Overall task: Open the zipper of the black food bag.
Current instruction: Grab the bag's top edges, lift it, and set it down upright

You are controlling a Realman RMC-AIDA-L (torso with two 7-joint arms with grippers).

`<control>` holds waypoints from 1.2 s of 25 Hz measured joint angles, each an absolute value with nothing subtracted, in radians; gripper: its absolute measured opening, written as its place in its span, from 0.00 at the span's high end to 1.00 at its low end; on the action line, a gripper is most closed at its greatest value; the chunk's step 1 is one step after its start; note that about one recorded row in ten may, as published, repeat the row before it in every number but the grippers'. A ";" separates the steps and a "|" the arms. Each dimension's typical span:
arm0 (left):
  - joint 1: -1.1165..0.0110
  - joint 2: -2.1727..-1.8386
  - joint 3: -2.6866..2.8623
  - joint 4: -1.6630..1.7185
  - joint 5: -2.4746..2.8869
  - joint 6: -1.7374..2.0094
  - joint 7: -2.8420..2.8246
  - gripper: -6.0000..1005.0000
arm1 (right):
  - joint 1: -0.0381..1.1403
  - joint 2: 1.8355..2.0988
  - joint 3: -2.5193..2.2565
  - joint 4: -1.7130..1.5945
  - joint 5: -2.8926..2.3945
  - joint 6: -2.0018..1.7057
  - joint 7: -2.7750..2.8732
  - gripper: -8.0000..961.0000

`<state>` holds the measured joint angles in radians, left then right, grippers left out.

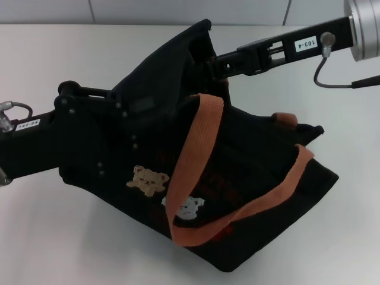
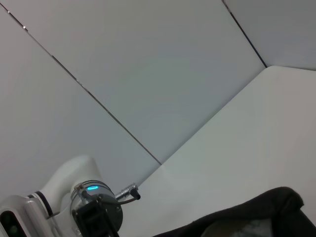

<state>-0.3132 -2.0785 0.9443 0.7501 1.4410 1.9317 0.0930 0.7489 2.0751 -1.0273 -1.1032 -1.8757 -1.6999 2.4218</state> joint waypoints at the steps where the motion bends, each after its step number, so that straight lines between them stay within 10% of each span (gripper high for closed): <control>1: -0.314 -2.079 0.945 0.750 1.440 1.931 0.093 0.87 | 0.752 2.076 -1.030 -1.103 -1.880 -1.697 2.422 0.58; 6: -0.317 -2.079 0.946 0.750 1.440 1.929 0.092 0.87 | 0.769 2.077 -1.056 -1.107 -1.886 -1.685 2.425 0.59; 15: -0.318 -2.079 0.949 0.752 1.440 1.928 0.091 0.87 | 0.780 2.078 -1.098 -1.165 -1.917 -1.679 2.423 0.95; 30: -0.314 -2.080 0.950 0.743 1.416 1.912 0.060 0.87 | 0.580 2.079 -1.075 -1.194 -1.766 -1.711 2.265 0.99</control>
<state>-0.3137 -2.0801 0.9503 0.7427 1.4164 1.9120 0.0602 0.5801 2.0795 -1.0753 -1.1943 -1.7663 -1.7113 2.2650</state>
